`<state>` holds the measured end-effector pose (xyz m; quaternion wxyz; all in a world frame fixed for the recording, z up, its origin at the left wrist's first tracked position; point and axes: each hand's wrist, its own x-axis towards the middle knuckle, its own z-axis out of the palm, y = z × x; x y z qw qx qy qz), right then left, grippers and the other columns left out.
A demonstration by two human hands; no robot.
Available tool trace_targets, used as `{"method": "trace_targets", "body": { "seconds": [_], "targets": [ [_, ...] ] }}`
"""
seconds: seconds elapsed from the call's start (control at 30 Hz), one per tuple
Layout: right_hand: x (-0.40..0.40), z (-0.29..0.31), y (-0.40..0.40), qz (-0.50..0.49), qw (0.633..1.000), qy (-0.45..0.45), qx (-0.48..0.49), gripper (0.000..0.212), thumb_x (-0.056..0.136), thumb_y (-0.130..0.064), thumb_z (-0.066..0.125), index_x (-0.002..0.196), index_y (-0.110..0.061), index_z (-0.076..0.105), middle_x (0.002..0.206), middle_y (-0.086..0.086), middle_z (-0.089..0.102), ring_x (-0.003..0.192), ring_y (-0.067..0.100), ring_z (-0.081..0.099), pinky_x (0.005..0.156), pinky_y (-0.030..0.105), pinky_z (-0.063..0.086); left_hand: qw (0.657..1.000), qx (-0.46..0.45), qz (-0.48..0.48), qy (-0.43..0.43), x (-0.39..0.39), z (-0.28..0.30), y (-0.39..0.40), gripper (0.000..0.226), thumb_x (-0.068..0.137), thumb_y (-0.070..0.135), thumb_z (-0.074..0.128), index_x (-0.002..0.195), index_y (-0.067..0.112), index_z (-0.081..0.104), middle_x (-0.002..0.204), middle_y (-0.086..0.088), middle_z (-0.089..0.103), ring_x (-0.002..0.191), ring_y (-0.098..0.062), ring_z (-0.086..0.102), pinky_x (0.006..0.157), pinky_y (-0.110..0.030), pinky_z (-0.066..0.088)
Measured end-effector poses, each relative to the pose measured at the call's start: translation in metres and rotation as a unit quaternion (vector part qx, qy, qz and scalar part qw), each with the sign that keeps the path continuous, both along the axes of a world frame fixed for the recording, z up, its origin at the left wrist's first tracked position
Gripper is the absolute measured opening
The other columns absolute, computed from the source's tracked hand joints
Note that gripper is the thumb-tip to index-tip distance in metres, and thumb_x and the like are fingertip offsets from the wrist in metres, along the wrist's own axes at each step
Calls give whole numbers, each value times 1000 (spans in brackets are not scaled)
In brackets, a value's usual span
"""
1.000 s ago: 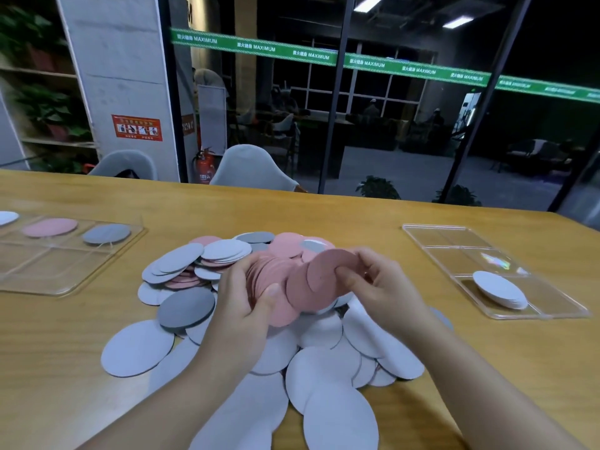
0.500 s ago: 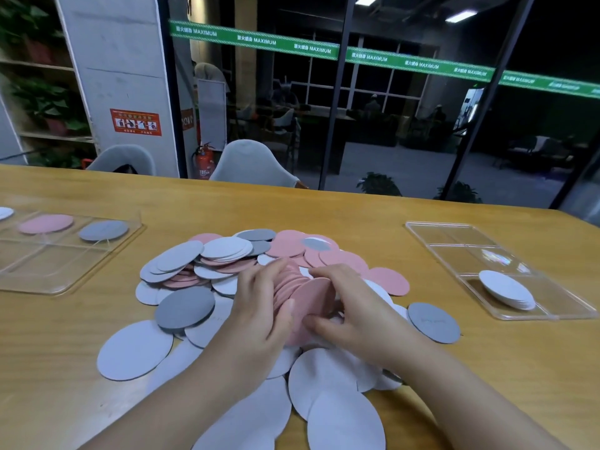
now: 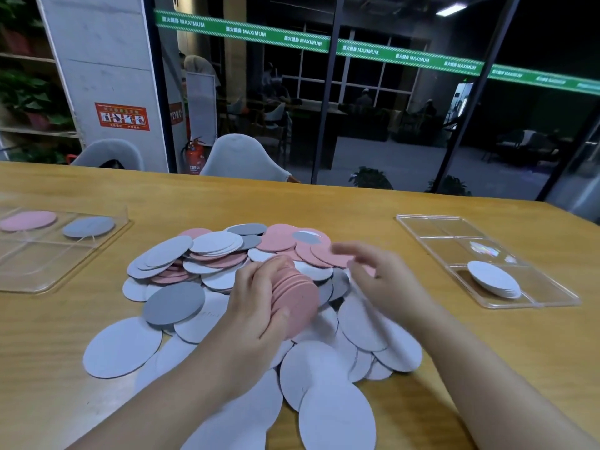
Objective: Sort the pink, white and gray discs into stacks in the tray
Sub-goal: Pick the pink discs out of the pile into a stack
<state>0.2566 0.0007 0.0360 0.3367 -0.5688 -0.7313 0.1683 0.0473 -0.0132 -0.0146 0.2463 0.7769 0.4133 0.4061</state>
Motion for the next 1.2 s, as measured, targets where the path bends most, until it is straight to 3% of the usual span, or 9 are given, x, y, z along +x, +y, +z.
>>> {"method": "trace_targets", "body": {
  "seconds": [0.17,0.3,0.43,0.5,0.6,0.73,0.9,1.0,1.2],
  "targets": [
    [58,-28,23,-196,980,-27,-34,31,96,-20,46,125,-18,56,127,-2,58,115,15,51,85,23,36,1000,3,-6,-7,-2,-1,-1,56,71,50,30,126,59,20,129,34,15,123,19,17,90,-9,29],
    [65,-44,40,-204,974,-34,-95,42,90,-39,53,130,-23,53,129,-1,58,125,22,45,99,35,38,1000,5,-6,-9,-2,0,-1,58,68,51,27,126,57,22,128,33,15,123,18,18,89,-9,29],
    [62,-31,52,-173,954,-152,-190,50,85,-61,45,130,-39,48,139,-8,47,131,23,32,106,37,19,1000,7,-5,-6,-1,1,-1,59,68,53,26,126,56,22,128,36,12,123,18,17,89,-8,29],
    [64,-25,56,-148,951,-148,-226,50,83,-64,46,128,-45,48,143,-7,40,132,25,28,107,39,17,1000,2,-3,-7,-1,1,-2,60,67,53,26,127,56,21,128,36,12,123,18,17,89,-8,29],
    [63,-22,57,-139,956,-117,-232,43,82,-60,53,122,-45,53,137,-4,43,129,28,29,108,41,28,1000,-3,-4,-6,-2,-1,-2,60,67,54,26,127,57,20,127,37,13,123,18,18,88,-6,29],
    [62,-23,60,-141,961,-105,-212,28,79,-48,61,103,-39,52,109,-1,56,110,27,44,94,39,41,1000,-1,-5,-3,-2,-1,-1,58,68,54,26,125,59,19,127,38,13,121,21,17,88,-5,27],
    [65,-21,54,-115,971,-24,-209,21,82,-32,67,93,-24,51,82,4,56,67,20,51,51,27,42,1000,-13,-3,-2,-3,0,-1,54,67,54,26,116,73,14,123,43,12,118,23,18,85,0,28],
    [72,-19,49,-128,979,-15,-160,18,85,-23,67,94,-18,53,77,2,54,63,17,51,50,26,39,1000,-15,-3,-2,-3,0,-1,53,67,55,27,112,77,12,122,44,12,118,25,18,84,4,27],
    [81,-13,43,-180,980,24,-80,17,83,-20,69,91,-13,56,71,2,54,61,16,50,53,26,38,1000,-9,-4,-8,-2,-3,0,60,67,55,27,126,58,22,126,38,14,120,21,19,87,-8,31]
  ]
}}
